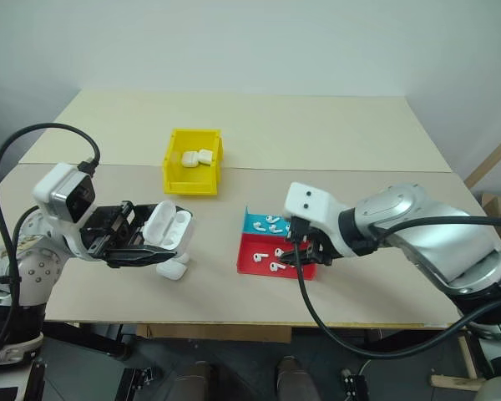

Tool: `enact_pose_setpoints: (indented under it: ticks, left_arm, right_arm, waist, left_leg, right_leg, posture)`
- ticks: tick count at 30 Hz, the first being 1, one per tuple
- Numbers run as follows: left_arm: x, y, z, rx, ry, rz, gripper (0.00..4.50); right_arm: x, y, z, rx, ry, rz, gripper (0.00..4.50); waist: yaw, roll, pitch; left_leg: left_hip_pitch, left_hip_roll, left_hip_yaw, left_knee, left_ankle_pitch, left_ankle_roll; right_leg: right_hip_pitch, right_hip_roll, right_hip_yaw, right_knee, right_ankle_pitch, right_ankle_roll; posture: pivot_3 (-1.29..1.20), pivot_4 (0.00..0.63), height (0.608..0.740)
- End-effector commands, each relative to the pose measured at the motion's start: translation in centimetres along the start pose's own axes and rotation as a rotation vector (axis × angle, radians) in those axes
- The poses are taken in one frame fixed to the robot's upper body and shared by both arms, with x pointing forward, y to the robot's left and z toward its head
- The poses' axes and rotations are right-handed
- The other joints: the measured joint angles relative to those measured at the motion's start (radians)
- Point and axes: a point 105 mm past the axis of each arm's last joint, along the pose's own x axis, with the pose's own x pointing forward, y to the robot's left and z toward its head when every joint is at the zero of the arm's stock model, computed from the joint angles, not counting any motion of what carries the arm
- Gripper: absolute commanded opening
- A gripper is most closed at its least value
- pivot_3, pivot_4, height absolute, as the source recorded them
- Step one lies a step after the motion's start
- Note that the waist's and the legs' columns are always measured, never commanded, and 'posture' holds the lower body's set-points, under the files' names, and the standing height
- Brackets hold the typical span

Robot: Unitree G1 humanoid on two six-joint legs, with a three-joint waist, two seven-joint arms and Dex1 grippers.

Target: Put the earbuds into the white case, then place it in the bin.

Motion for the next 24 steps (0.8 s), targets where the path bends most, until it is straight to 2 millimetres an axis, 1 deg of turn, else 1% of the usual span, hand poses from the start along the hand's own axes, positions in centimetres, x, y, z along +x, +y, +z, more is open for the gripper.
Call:
enact_pose_setpoints:
  ticks: [1, 3, 6, 8, 11, 15, 24]
  left_arm:
    - [0.1, -0.7, 0.4, 0.06, 0.006, 0.02, 2.8]
    - [0.2, -0.9, 0.1, 0.055, 0.007, 0.028, 2.8]
    - [0.7, -1.3, -0.2, 0.053, 0.002, 0.038, 2.8]
    - [0.8, -1.6, -0.8, 0.049, 0.019, 0.043, 2.8]
    - [0.8, -1.8, -1.1, 0.043, 0.026, 0.045, 2.8]
    - [0.8, -1.8, -1.1, 0.041, 0.031, 0.053, 2.8]
    - [0.7, -2.0, -1.0, 0.038, 0.044, 0.07, 2.8]
  right_arm:
    - [1.0, -0.6, -0.4, -0.021, 0.091, -0.062, 2.55]
    - [1.5, -0.8, -0.8, -0.011, 0.145, -0.069, 2.55]
    - [1.8, -1.0, -1.4, 0.019, 0.205, -0.075, 2.55]
    - [2.3, -1.5, -1.8, 0.046, 0.24, -0.093, 2.55]
    - [2.7, -2.1, -2.4, 0.057, 0.278, -0.121, 2.55]
    - [3.4, -2.5, -2.9, 0.067, 0.305, -0.135, 2.55]
    - [4.5, -3.1, -3.3, 0.075, 0.313, -0.145, 2.55]
  waist:
    - [-0.001, 0.0, 0.0]
    - [-0.002, 0.0, 0.0]
    - [-0.002, 0.0, 0.0]
    - [-0.002, 0.0, 0.0]
    - [-0.002, 0.0, 0.0]
    - [-0.002, 0.0, 0.0]
    - [-0.003, 0.0, 0.0]
  left_leg:
    - [0.0, 0.0, 0.0, 0.0, 0.0, 0.0]
    - [0.001, 0.0, 0.0, 0.0, 0.0, 0.0]
    - [0.0, 0.0, 0.0, 0.0, 0.0, 0.0]
    - [0.0, 0.0, 0.0, 0.0, 0.0, 0.0]
    - [0.0, 0.0, 0.0, 0.0, 0.0, 0.0]
    - [0.001, 0.0, 0.0, 0.0, 0.0, 0.0]
    - [0.001, 0.0, 0.0, 0.0, 0.0, 0.0]
  right_leg:
    - [0.0, 0.0, 0.0, 0.0, 0.0, 0.0]
    - [0.0, 0.0, 0.0, 0.0, 0.0, 0.0]
    - [0.0, 0.0, 0.0, 0.0, 0.0, 0.0]
    - [0.0, 0.0, 0.0, 0.0, 0.0, 0.0]
    - [0.0, 0.0, 0.0, 0.0, 0.0, 0.0]
    - [0.0, 0.0, 0.0, 0.0, 0.0, 0.0]
    - [0.0, 0.0, 0.0, 0.0, 0.0, 0.0]
  posture:
    - [0.0, 0.15, 0.74]
    - [0.0, 0.15, 0.74]
    - [0.0, 0.15, 0.74]
    - [0.0, 0.15, 0.74]
    - [0.0, 0.15, 0.74]
    - [0.0, 0.15, 0.74]
    - [0.0, 0.15, 0.74]
